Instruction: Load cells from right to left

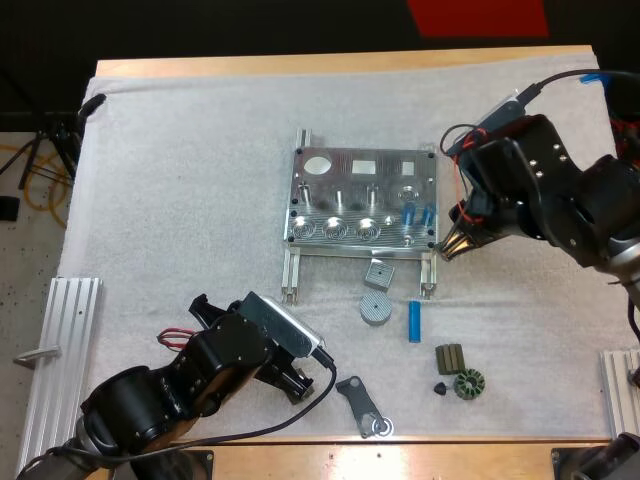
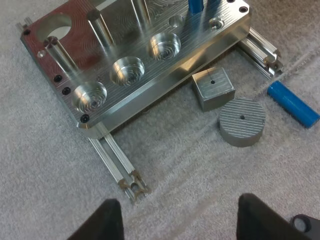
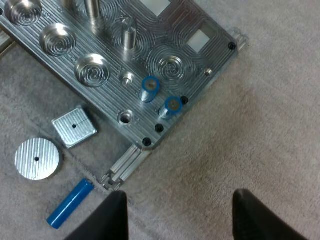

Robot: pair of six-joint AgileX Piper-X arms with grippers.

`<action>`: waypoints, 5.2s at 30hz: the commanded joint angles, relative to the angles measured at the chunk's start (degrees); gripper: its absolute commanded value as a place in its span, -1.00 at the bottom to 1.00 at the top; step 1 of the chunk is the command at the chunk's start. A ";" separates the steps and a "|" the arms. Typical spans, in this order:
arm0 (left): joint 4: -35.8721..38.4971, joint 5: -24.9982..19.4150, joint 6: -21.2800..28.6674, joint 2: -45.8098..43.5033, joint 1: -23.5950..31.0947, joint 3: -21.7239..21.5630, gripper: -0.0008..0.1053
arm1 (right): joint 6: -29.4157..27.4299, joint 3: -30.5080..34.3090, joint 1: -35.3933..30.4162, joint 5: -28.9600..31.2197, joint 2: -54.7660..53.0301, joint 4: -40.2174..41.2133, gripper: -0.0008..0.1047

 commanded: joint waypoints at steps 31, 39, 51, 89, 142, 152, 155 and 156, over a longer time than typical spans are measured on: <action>-0.35 2.60 0.05 -0.23 0.01 -0.23 -0.04 | 1.39 24.82 -0.33 -0.53 -22.82 -1.64 -0.09; -1.86 2.59 0.05 -0.23 0.01 -0.23 -0.04 | 1.41 24.82 -0.33 -0.53 -24.85 -1.64 -0.09; -3.18 2.59 0.05 -0.23 0.01 -0.23 -0.04 | 1.50 24.82 -0.33 -0.53 -25.03 -1.76 -0.09; -5.14 8.17 0.05 4.69 0.01 -0.23 -0.04 | 3.72 29.79 -0.33 -5.26 -29.44 0.45 -0.09; -22.91 14.88 -23.15 57.23 -7.30 -12.62 -0.04 | 4.94 37.46 -0.33 -2.21 -41.26 -0.03 -0.09; -24.29 15.60 -25.23 59.56 -7.13 -12.62 -0.04 | 4.94 37.46 -0.33 -2.21 -41.26 -0.65 -0.09; -25.95 15.60 -27.31 59.75 -7.13 -12.62 -0.04 | 4.94 37.46 -0.33 -2.21 -41.26 -0.65 -0.09; -26.68 15.29 -27.41 59.75 -6.93 -12.62 -0.04 | 4.94 37.46 -0.33 -2.21 -41.26 -0.65 -0.09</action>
